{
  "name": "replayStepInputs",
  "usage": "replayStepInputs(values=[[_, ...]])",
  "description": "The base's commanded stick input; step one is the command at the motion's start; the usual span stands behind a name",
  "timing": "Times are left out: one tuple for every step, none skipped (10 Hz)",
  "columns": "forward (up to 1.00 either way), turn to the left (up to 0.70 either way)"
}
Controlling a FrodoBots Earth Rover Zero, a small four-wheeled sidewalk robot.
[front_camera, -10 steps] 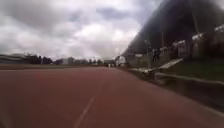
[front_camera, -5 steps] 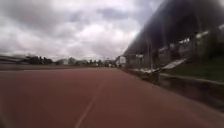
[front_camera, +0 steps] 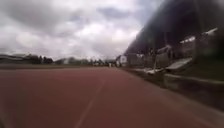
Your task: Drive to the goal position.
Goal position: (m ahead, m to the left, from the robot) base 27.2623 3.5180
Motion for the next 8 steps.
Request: replayStepInputs(values=[[0.70,0.01],[0.70,0.01],[0.70,0.01],[0.70,0.01],[0.70,0.01],[0.70,0.01],[0.70,0.01],[0.70,0.01]])
